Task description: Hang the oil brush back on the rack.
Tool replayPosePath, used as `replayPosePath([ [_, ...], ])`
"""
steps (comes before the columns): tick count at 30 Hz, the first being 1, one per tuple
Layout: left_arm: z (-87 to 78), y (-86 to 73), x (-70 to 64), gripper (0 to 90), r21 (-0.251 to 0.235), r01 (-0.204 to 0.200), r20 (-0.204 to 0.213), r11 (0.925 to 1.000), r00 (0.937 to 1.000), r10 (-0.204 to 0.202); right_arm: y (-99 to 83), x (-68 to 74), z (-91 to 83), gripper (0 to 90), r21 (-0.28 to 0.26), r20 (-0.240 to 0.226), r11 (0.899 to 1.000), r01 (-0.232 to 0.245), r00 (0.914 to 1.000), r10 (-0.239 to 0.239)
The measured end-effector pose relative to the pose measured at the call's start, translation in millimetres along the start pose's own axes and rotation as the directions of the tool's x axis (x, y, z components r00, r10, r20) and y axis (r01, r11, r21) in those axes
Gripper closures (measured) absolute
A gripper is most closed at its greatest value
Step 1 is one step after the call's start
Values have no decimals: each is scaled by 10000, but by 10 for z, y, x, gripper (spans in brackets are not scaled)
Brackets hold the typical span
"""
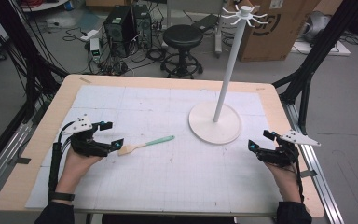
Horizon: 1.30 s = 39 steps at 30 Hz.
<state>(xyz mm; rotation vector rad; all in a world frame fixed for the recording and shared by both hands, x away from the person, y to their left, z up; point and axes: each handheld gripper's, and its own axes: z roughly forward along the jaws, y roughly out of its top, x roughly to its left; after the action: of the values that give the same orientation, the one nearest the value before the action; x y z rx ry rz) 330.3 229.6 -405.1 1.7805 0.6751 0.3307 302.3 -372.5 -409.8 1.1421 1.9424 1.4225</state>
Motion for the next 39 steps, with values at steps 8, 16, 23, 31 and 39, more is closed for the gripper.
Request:
replayPosePath([
  [8,233,24,-45,126,606,-338,410,9976,9987,313,-1,10,2,158,48,-15,10000,-10,10000,10],
  [16,449,-63,-57,132,1243,-469,653,9911,9971,390,-2,9,4,158,49,-38,10000,-14,10000,14],
  [23,573,-134,-49,165,1928,-541,650,9797,9970,423,-2,9,7,158,56,-50,10000,25,10000,-25],
  [31,621,-159,-51,240,2290,-650,707,9713,9962,500,-2,8,11,159,59,-76,10000,14,10000,-13],
  [39,686,-166,-68,411,2791,-755,748,9573,9956,567,-3,2,7,158,48,-64,10000,-32,10000,33],
])
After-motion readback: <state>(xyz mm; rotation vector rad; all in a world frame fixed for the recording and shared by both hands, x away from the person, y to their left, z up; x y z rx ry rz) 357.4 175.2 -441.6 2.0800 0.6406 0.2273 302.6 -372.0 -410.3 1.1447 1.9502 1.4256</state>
